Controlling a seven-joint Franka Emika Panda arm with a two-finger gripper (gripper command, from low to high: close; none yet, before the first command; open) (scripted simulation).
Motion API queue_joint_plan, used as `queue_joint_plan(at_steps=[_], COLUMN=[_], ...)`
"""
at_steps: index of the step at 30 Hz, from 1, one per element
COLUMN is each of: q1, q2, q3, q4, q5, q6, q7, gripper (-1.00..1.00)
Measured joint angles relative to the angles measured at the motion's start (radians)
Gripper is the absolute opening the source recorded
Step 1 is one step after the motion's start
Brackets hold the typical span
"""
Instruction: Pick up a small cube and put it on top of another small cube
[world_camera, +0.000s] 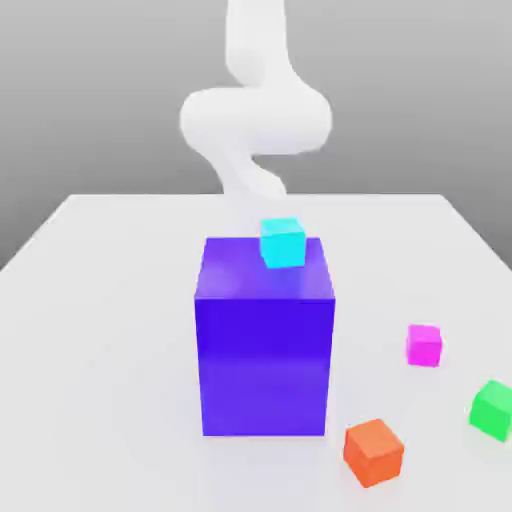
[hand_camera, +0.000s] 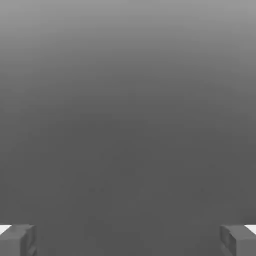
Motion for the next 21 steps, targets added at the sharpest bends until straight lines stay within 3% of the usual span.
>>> queue_joint_plan(at_steps=[10, 21], q1=[0.234, 0.451], q2=[0.215, 0.446], q3=[0.004, 0.082], q4=[-0.157, -0.325], q5=[0.103, 0.181], q6=[0.151, 0.313], q7=[-0.208, -0.407], gripper=[0.0, 0.0])
